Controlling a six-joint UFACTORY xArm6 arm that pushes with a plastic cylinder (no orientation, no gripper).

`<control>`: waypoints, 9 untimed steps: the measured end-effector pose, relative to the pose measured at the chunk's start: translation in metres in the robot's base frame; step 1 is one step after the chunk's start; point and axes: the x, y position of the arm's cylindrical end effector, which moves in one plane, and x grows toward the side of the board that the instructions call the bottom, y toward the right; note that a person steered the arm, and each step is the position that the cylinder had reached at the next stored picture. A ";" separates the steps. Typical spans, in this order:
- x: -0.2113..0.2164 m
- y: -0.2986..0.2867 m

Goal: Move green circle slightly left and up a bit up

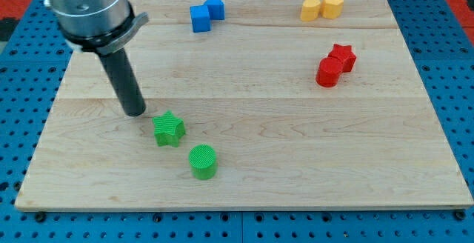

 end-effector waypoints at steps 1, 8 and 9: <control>0.055 0.063; 0.147 0.207; 0.147 0.126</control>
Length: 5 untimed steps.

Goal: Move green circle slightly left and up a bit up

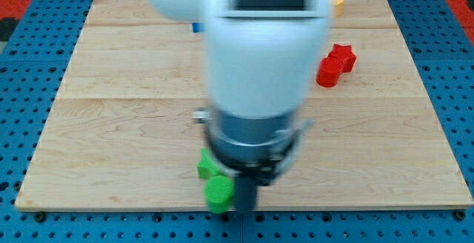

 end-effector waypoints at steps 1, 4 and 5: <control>-0.001 -0.075; -0.007 -0.179; -0.027 -0.202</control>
